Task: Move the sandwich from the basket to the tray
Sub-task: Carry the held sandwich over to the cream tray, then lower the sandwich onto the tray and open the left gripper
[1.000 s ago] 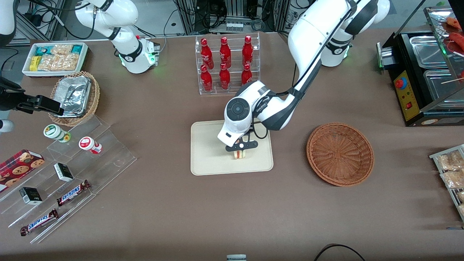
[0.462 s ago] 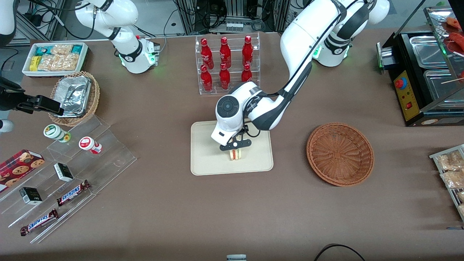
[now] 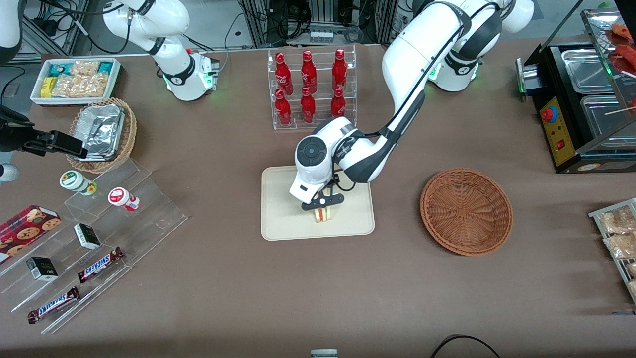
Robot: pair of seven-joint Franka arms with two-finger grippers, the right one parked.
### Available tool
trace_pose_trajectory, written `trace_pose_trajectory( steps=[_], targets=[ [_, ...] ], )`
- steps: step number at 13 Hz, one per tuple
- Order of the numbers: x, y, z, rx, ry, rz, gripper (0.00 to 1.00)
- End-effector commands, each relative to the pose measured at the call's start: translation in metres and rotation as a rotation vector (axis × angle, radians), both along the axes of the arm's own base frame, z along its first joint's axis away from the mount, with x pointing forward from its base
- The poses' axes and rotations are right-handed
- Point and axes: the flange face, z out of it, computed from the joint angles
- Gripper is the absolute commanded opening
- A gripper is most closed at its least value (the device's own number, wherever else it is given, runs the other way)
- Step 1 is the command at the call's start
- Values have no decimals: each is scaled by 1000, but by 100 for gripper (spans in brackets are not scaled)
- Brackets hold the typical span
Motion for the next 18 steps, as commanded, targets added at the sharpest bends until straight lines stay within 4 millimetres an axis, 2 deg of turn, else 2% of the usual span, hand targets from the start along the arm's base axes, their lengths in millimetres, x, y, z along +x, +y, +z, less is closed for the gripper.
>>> trace_pose_trajectory(
  steps=[1, 5, 7, 13, 16, 17, 18],
  targets=[
    [3, -7, 1, 6, -25, 9, 99],
    [3, -6, 12, 10, -27, 12, 100],
    [3, -4, 30, 18, -26, 11, 100],
    [-8, 13, 123, 44, 23, 6, 100],
    [-7, 27, 172, 19, -10, -105, 100],
    [-4, 38, 181, 37, 5, -98, 100],
    [12, 61, 200, 24, -2, -61, 100]
  ],
)
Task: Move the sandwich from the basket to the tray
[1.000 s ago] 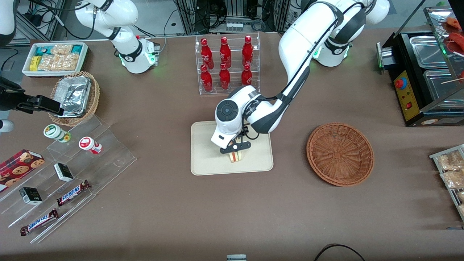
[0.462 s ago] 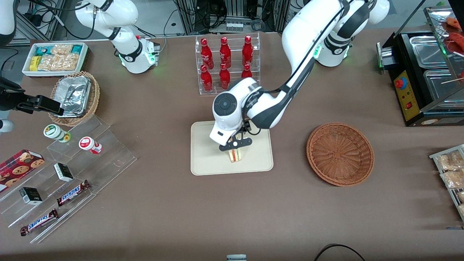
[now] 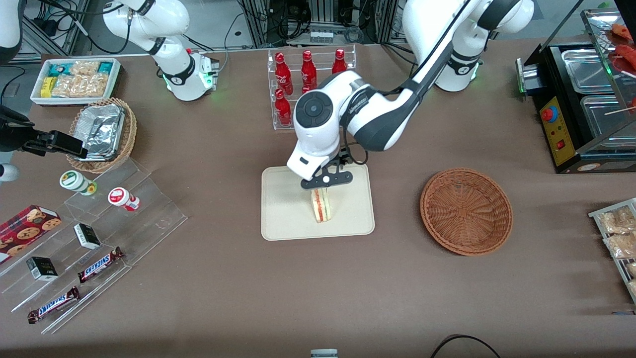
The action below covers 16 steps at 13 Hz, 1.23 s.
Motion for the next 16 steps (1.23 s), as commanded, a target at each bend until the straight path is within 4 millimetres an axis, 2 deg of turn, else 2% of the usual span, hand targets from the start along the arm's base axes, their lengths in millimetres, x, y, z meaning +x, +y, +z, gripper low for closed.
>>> trace_pose_trajectory(
  steps=[1, 3, 5, 6, 9, 11, 13, 16],
  targets=[
    [28, 56, 40, -13, 0, 49, 100],
    [39, 94, 62, -16, -3, 13, 100],
    [55, 149, 79, -53, 44, -36, 100],
    [63, 179, 85, -57, 55, -63, 100],
    [66, 252, 93, -53, 82, -121, 100],
    [61, 296, 104, -52, 81, -155, 100],
    [44, 345, 124, -49, 69, -185, 100],
    [30, 394, 149, -48, 94, -232, 100]
  ],
)
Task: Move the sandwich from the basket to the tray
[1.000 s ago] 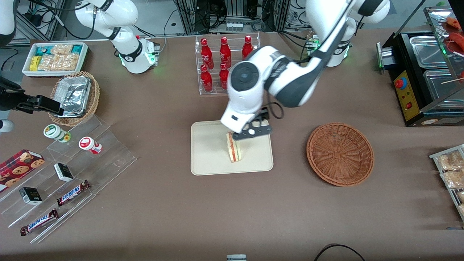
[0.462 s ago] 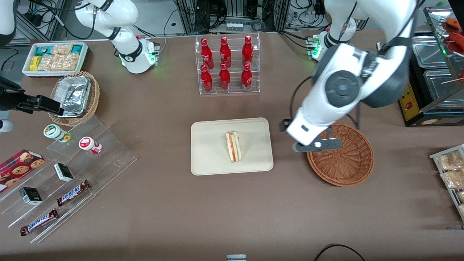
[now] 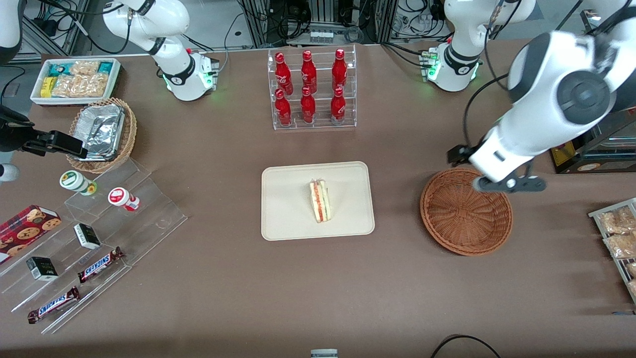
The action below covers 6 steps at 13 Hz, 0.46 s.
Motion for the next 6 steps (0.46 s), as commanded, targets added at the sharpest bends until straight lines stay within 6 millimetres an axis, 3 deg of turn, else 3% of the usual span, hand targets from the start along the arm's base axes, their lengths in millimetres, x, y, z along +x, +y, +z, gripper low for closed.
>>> trace_pose_trajectory(
  steps=[1, 4, 6],
  targets=[
    [-23, 40, 23, -10, 19, -39, 100],
    [-31, 98, 55, -29, 33, -46, 100],
    [-34, 110, 70, -32, 39, -41, 100]
  ],
)
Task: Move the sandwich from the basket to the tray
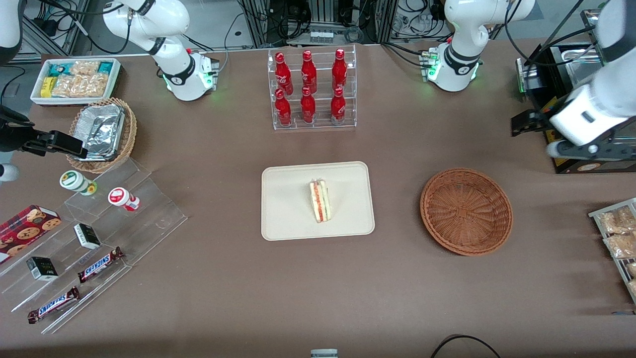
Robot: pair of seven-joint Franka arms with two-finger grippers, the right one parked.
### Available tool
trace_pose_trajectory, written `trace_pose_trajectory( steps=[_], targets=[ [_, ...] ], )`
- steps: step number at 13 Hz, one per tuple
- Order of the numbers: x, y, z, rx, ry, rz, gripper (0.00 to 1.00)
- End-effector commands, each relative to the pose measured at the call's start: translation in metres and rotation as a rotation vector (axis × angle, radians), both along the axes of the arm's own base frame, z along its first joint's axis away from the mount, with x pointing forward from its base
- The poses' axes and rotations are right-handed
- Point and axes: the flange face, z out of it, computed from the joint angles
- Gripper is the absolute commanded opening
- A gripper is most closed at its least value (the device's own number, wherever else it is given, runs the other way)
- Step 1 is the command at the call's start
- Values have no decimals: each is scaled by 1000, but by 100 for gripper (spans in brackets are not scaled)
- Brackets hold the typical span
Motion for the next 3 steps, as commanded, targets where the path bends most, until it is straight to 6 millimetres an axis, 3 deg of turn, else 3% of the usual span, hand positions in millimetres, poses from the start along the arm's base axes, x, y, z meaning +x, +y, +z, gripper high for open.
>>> trace_pose_trajectory(
  steps=[1, 3],
  targets=[
    [-9, 1, 22, -10, -7, -19, 100],
    [-10, 2, 23, -5, -15, -18, 100]
  ],
)
